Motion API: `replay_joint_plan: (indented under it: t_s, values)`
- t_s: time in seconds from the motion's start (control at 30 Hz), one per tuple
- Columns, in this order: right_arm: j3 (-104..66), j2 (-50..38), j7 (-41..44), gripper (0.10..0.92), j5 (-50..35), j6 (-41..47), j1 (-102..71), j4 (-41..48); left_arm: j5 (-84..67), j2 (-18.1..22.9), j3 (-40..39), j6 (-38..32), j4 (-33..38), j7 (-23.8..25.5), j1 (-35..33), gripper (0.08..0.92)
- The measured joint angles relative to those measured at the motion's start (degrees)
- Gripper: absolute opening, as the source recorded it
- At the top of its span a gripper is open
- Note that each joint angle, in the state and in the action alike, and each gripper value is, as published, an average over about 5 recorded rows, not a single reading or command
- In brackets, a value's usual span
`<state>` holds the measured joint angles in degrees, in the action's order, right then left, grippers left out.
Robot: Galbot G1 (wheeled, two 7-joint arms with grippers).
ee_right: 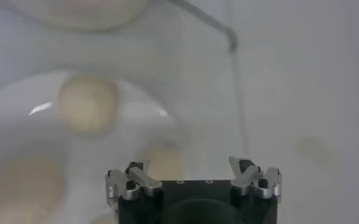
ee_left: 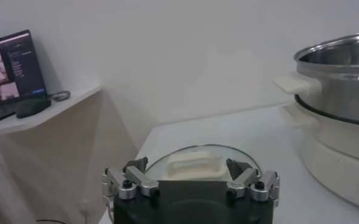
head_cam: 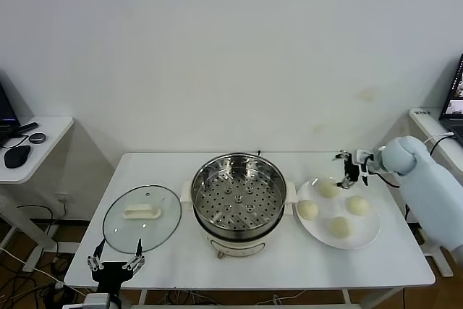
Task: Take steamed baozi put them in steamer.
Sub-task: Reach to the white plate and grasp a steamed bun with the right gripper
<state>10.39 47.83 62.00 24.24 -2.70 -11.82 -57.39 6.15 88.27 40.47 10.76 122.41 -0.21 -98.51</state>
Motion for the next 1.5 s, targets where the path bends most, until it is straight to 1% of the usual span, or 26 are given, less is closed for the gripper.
replay_joint_plan:
  t_s: [0.27, 0.63, 0.93, 1.5]
  values:
    - [2.53, 4.79, 2.35, 0.823, 4.76, -3.0, 3.85, 9.2, -0.16, 0.34, 0.35, 0.1, 0.33, 0.09, -0.15, 0.823]
    - [1.42, 10.84, 2.09, 0.823, 10.62, -5.34, 5.94, 18.17, -0.23, 0.97, 0.58, 0.15, 0.32, 0.08, -0.63, 0.823]
    - [-0.29, 13.75, 0.81, 0.823, 14.44, -6.16, 6.08, 22.55, -0.33, 1.23, 0.2, 0.11, -0.17, -0.04, -0.66, 0.823]
    - [-1.81, 15.72, -1.51, 0.823, 18.12, -6.32, 6.13, 26.01, -0.49, 1.37, 0.09, 0.09, -0.03, -0.02, -0.39, 0.823]
